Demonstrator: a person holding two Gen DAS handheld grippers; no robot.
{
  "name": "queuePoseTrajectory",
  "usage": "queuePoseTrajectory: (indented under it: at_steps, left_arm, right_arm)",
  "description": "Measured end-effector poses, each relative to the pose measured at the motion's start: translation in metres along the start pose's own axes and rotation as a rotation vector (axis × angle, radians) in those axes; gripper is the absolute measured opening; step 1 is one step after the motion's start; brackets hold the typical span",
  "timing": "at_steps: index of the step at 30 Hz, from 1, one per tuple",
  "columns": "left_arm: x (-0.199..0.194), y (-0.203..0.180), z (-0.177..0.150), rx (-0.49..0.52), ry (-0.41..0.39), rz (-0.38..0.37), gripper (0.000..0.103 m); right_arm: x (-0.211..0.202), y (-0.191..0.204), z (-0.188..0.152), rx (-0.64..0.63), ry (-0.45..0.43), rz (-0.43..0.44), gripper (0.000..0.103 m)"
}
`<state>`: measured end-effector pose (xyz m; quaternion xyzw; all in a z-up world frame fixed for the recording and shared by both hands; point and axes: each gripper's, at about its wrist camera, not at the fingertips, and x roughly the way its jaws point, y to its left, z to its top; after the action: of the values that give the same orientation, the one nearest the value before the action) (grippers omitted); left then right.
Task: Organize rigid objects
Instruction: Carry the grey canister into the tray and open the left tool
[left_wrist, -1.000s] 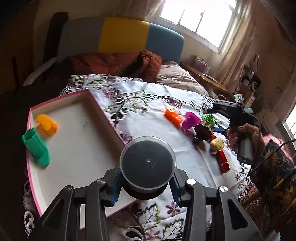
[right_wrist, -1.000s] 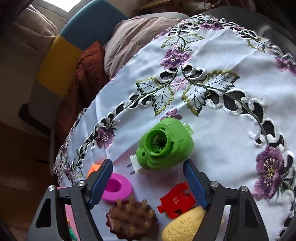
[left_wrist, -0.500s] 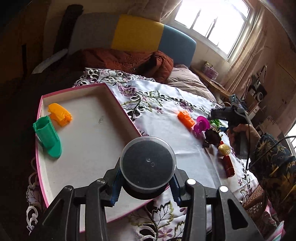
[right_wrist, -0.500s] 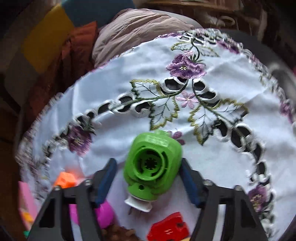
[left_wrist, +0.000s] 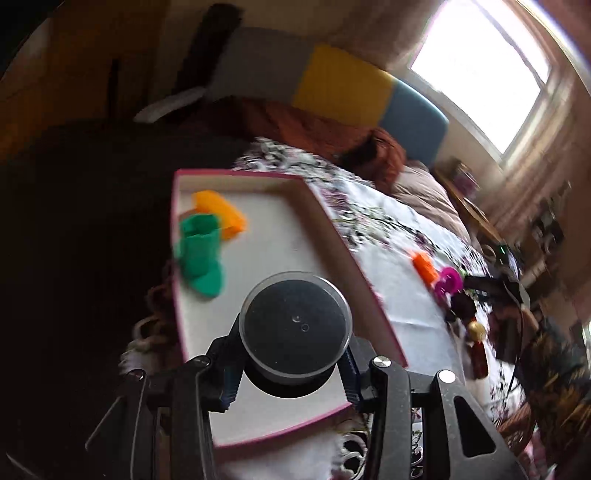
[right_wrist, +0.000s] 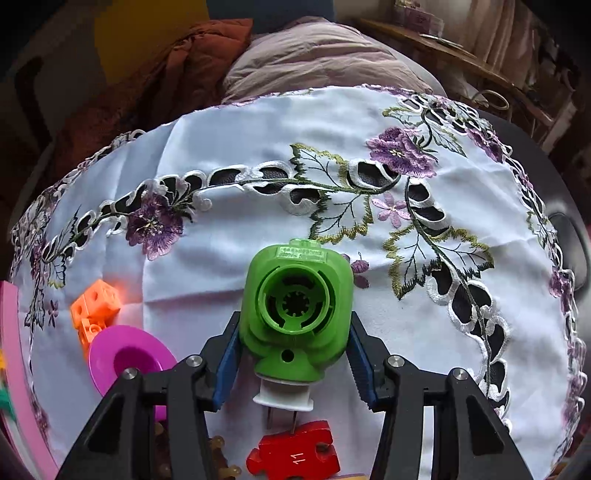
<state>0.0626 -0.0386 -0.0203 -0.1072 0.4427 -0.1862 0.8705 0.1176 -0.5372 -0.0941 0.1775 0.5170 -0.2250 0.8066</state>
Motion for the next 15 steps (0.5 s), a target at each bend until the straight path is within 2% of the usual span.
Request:
queuePoseTrajectory:
  at_steps: [3, 6, 9, 15]
  left_arm:
    - [0.001, 0.002, 0.005, -0.016, 0.007, 0.006, 0.044]
    - [0.009, -0.014, 0.020, 0.037, -0.008, 0.016, 0.044]
    - [0.031, -0.028, 0.040, 0.057, 0.003, 0.014, 0.044]
    - [0.091, -0.039, 0.082, 0.062, 0.036, 0.080, 0.044]
  right_arm:
    - [-0.003, -0.002, -0.011, -0.021, -0.067, 0.013, 0.053]
    - [-0.004, -0.002, -0.008, -0.021, -0.057, 0.016, 0.053]
    - [-0.004, 0.000, -0.007, -0.035, -0.058, 0.002, 0.053]
    - [-0.002, 0.002, -0.005, -0.039, -0.051, 0.001, 0.053]
